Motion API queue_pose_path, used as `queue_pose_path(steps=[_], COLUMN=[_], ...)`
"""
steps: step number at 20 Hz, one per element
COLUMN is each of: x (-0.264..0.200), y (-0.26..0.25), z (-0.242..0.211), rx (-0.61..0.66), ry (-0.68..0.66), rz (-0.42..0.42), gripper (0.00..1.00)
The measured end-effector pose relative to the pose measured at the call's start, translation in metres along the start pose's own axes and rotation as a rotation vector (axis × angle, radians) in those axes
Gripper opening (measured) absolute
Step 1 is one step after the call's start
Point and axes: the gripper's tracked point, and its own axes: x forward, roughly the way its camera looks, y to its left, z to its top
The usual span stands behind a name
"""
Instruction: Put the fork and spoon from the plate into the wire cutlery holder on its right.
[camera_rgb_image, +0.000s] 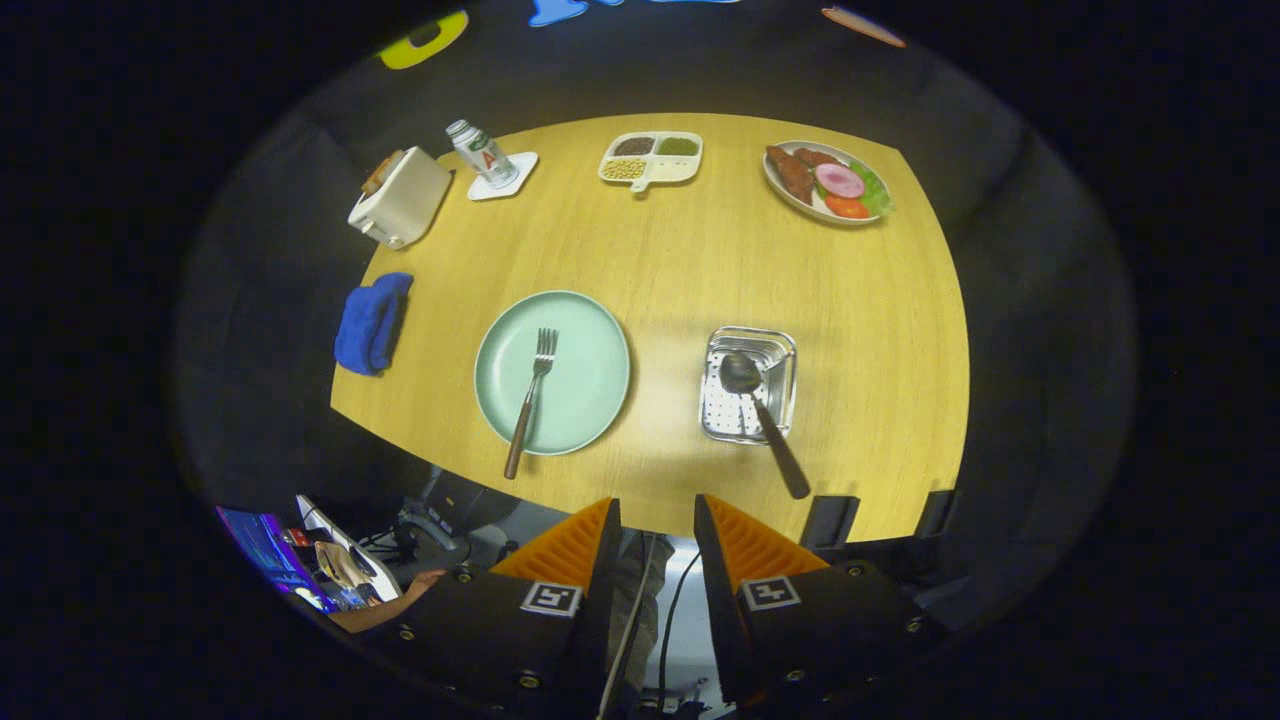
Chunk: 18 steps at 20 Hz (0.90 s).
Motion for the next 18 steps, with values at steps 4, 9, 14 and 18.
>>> queue_pose_path(steps=[4,9,14,18], x=[0.027,0.056,0.081,0.104], y=[0.029,0.072,0.111,0.131], z=[-0.018,-0.030,-0.035,-0.031], rx=[-0.027,-0.060,-0.077,-0.051], ry=[0.027,0.054,0.081,0.089], rz=[0.014,0.080,0.132,0.144], gripper=[0.44,0.44,0.44,0.44])
